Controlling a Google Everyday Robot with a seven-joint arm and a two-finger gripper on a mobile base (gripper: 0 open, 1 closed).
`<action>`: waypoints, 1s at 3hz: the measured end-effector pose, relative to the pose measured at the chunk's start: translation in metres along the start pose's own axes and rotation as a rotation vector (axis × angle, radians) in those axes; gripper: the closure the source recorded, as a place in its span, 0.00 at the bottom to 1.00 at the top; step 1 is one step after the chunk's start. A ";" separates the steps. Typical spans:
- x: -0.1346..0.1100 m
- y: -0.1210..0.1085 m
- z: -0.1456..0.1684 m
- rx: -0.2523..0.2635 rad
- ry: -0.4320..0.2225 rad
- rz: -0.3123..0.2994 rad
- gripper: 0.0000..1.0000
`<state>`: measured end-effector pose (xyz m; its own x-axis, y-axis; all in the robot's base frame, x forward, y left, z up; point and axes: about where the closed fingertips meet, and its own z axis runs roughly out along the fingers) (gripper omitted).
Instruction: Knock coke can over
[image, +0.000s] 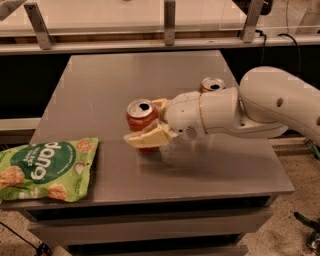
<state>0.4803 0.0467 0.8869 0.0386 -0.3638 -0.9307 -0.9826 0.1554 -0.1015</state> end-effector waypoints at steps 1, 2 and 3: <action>-0.012 0.003 -0.031 0.079 0.196 -0.043 1.00; -0.021 0.002 -0.067 0.157 0.369 -0.055 1.00; -0.016 -0.005 -0.092 0.174 0.519 -0.013 1.00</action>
Offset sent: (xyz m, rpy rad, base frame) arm -0.0198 -0.1090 0.0612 -0.6055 -0.0193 -0.3056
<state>0.4683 -0.0330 0.9347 -0.0871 -0.7652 -0.6379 -0.9362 0.2817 -0.2100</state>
